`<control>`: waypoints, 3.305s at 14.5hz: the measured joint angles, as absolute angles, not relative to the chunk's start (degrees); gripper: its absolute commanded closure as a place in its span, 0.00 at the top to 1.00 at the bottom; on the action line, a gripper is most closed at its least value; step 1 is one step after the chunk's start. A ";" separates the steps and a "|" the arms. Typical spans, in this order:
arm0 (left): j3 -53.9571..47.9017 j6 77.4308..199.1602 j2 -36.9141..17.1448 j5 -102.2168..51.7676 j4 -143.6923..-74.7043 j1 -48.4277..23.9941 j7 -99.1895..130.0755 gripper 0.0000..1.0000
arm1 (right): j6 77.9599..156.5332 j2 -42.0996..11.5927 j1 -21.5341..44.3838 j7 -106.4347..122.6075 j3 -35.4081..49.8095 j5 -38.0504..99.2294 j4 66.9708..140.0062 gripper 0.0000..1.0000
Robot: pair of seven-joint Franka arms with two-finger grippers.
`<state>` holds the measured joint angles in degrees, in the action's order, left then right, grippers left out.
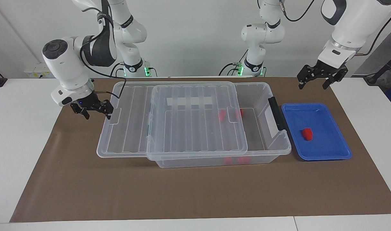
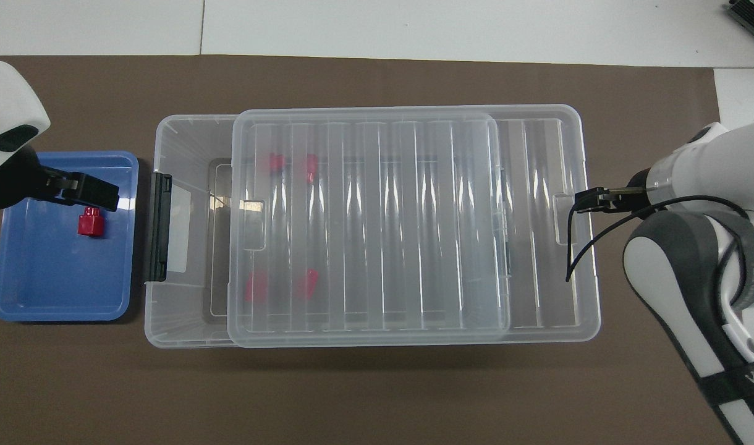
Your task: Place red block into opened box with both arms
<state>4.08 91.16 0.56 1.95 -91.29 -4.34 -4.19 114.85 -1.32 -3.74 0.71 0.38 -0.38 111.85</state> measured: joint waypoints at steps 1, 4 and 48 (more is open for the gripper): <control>4.11 94.39 1.21 2.31 -93.25 -2.94 -5.48 1.00 | 114.85 -1.31 -4.05 0.79 0.39 -0.38 111.85 0.97; 4.21 108.26 4.24 2.51 -103.33 1.60 -10.02 1.00 | 114.85 -1.31 -4.73 1.78 0.41 -0.38 111.86 0.97; 2.31 135.15 -13.05 2.47 -117.84 7.52 -7.34 0.00 | 91.57 -0.04 -0.86 -8.59 2.49 -0.66 89.36 1.00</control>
